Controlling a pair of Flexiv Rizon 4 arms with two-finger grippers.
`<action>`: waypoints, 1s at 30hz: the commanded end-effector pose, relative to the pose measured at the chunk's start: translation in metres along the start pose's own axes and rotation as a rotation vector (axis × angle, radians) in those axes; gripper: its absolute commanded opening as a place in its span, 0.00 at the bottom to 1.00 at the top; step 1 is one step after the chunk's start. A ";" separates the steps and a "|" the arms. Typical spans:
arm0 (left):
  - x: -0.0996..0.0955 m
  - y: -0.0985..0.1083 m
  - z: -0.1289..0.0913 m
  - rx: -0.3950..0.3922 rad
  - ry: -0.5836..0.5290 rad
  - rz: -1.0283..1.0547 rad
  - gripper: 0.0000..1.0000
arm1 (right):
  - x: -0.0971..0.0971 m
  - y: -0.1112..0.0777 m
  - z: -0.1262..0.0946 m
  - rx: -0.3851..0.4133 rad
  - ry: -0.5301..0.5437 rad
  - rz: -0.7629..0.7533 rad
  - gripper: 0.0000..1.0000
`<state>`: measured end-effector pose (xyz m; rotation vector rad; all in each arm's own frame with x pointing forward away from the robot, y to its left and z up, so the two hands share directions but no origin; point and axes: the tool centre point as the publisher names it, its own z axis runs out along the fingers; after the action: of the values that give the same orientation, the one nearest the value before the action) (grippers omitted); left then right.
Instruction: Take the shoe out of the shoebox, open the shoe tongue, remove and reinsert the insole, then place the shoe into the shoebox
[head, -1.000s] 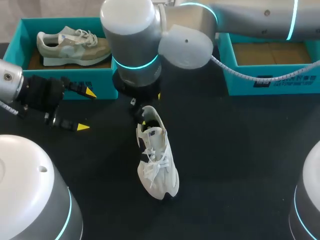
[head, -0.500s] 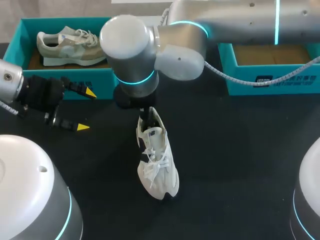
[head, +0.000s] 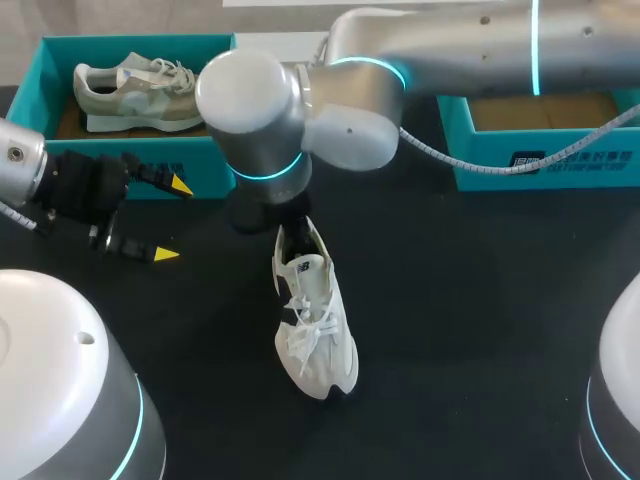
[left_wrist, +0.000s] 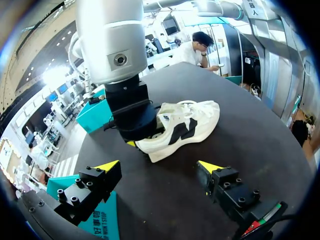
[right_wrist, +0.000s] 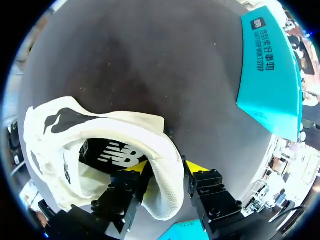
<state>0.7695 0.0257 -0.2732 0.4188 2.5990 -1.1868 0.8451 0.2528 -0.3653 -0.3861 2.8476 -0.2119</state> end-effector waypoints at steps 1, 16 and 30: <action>0.000 0.000 0.000 -0.002 0.002 0.000 1.00 | 0.001 0.005 0.003 0.003 0.013 0.005 0.40; 0.000 0.000 0.000 -0.002 0.002 0.000 1.00 | 0.002 -0.002 -0.007 0.056 0.080 0.076 0.00; 0.000 0.000 0.000 -0.002 0.002 0.000 1.00 | -0.014 -0.059 -0.161 0.030 0.044 0.072 0.00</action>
<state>0.7695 0.0257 -0.2732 0.4186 2.5989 -1.1869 0.8413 0.2439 -0.2598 -0.2629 2.9113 -0.2964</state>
